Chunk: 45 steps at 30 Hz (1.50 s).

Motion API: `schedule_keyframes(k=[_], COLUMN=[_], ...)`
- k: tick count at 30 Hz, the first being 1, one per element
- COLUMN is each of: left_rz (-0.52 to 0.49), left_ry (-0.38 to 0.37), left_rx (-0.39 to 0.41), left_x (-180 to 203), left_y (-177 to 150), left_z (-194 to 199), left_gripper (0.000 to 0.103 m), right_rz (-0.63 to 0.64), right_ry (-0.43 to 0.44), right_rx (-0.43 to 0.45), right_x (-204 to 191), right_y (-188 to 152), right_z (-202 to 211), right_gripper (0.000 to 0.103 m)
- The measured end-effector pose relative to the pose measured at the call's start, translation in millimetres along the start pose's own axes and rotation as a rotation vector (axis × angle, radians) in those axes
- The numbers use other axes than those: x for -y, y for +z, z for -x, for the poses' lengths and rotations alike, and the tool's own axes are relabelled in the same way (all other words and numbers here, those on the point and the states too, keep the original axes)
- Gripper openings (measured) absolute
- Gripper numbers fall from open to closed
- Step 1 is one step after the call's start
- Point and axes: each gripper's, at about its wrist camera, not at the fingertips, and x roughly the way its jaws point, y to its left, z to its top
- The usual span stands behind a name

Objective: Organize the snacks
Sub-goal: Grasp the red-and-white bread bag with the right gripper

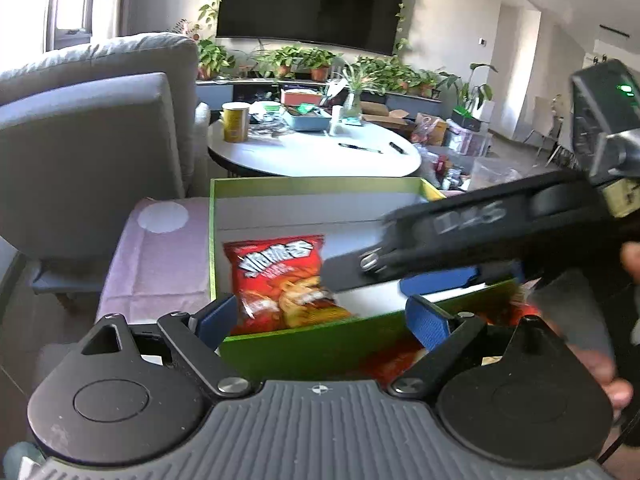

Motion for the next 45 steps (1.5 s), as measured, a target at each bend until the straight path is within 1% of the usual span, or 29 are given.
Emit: schedule_keyframes(k=[4, 8, 12, 14, 16, 19, 20, 23, 26, 31, 35, 37, 39, 42, 45], left_rz=[0.011, 0.018, 0.025, 0.025, 0.017, -0.013, -0.014, -0.003, -0.013, -0.02, -0.023, -0.011, 0.007, 0.028, 0.047], left_ry=[-0.036, -0.079, -0.112, -0.128, -0.128, -0.095, -0.096, -0.105, -0.111, -0.154, -0.171, -0.179, -0.192, -0.215, -0.236], left_rx=[-0.022, -0.057, -0.095, -0.117, -0.133, -0.157, -0.159, -0.169, -0.169, -0.184, -0.195, -0.202, -0.21, -0.221, -0.23], left_x=[9, 17, 24, 30, 34, 40, 41, 42, 45, 52, 56, 56, 54, 52, 53], left_y=[-7, -16, -25, -30, -32, -38, -40, -41, -42, -46, -47, -47, -47, -47, -47], left_z=[2, -1, -5, -7, -10, -17, -18, -20, -19, -23, -29, -32, -34, -39, -43], left_gripper=[0.09, 0.09, 0.09, 0.09, 0.09, 0.091, 0.093, 0.093, 0.093, 0.096, 0.099, 0.1, 0.1, 0.101, 0.101], right_rz=[-0.01, -0.01, 0.019, 0.024, -0.003, -0.026, -0.027, -0.017, -0.017, -0.038, -0.001, 0.008, 0.016, 0.003, -0.009], right_ry=[-0.002, -0.014, -0.083, -0.109, -0.113, -0.138, -0.151, -0.166, -0.185, -0.173, -0.168, -0.151, -0.154, -0.132, -0.116], right_rx=[0.039, 0.052, 0.066, 0.052, 0.028, 0.015, 0.013, 0.011, -0.001, -0.024, -0.056, -0.075, -0.068, -0.059, -0.059], right_x=[12, 21, 22, 26, 33, 41, 41, 42, 45, 47, 40, 38, 37, 40, 44], right_y=[-6, -21, -38, -44, -49, -53, -54, -58, -62, -63, -65, -67, -68, -67, -64], right_z=[29, 51, 59, 58, 56, 52, 52, 53, 53, 48, 37, 31, 29, 30, 32], right_gripper=[0.084, 0.083, 0.083, 0.083, 0.083, 0.082, 0.081, 0.081, 0.081, 0.082, 0.082, 0.082, 0.083, 0.083, 0.079])
